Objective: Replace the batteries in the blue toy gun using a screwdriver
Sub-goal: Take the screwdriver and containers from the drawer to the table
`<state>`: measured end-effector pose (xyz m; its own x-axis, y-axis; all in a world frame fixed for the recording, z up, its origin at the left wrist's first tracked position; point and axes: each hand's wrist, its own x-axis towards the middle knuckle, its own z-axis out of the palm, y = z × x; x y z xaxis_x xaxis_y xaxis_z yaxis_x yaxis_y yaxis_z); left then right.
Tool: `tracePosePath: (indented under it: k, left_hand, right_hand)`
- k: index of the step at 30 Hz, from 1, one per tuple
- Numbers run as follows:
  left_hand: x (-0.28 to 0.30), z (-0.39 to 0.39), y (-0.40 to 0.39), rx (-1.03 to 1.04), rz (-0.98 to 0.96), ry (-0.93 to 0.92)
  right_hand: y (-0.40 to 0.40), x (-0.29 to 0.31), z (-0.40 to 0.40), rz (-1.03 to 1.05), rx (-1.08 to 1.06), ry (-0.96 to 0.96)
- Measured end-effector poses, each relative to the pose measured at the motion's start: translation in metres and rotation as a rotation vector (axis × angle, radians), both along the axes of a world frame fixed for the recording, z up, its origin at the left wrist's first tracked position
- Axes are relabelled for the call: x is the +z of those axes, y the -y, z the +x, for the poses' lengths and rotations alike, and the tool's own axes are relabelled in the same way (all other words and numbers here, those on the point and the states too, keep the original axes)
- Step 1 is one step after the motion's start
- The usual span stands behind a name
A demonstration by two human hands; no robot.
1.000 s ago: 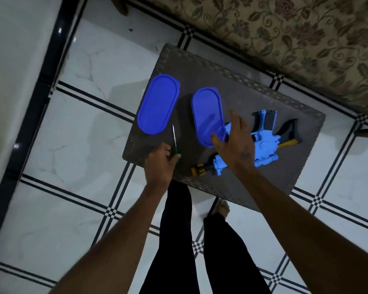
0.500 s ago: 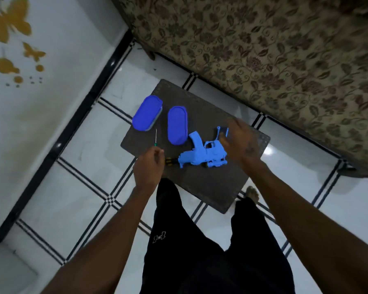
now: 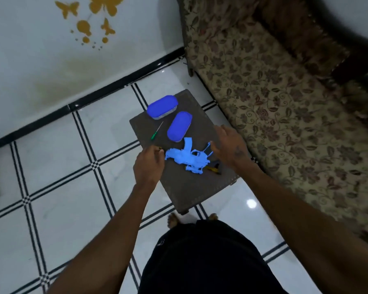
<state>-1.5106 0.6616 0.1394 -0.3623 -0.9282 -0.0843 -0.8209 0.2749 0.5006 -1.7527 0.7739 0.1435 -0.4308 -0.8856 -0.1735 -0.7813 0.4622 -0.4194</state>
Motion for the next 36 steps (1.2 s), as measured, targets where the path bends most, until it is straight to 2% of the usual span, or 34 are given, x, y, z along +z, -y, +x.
tracePosePath:
  k: [5, 10, 14, 17, 22, 30, 36]
  left_hand:
    - [-0.014, 0.009, -0.014, 0.030, 0.019, 0.053]
    - [-0.023, -0.007, -0.025, 0.154, 0.064, 0.101]
    - [-0.035, -0.057, -0.054, 0.286, 0.080, 0.103]
    - [-0.037, -0.111, -0.084, 0.428, 0.164, 0.179]
    - [-0.020, -0.160, -0.116, 0.582, 0.216, 0.213]
    - [-0.006, -0.174, -0.121, 0.871, 0.214, 0.117]
    - [-0.007, -0.172, -0.114, 1.005, 0.215, 0.031]
  right_hand:
    - [0.002, -0.003, -0.002, -0.017, 0.050, -0.055]
    - [0.009, -0.016, -0.031, -0.026, 0.176, -0.071]
    - [0.026, -0.041, -0.087, -0.088, 0.286, -0.017]
    - [0.042, -0.059, -0.135, -0.097, 0.373, 0.040]
    - [0.069, -0.041, -0.168, -0.017, 0.573, 0.027]
    - [0.133, -0.018, -0.155, -0.044, 0.877, -0.005]
    - [0.162, -0.024, -0.129, 0.013, 0.979, -0.063]
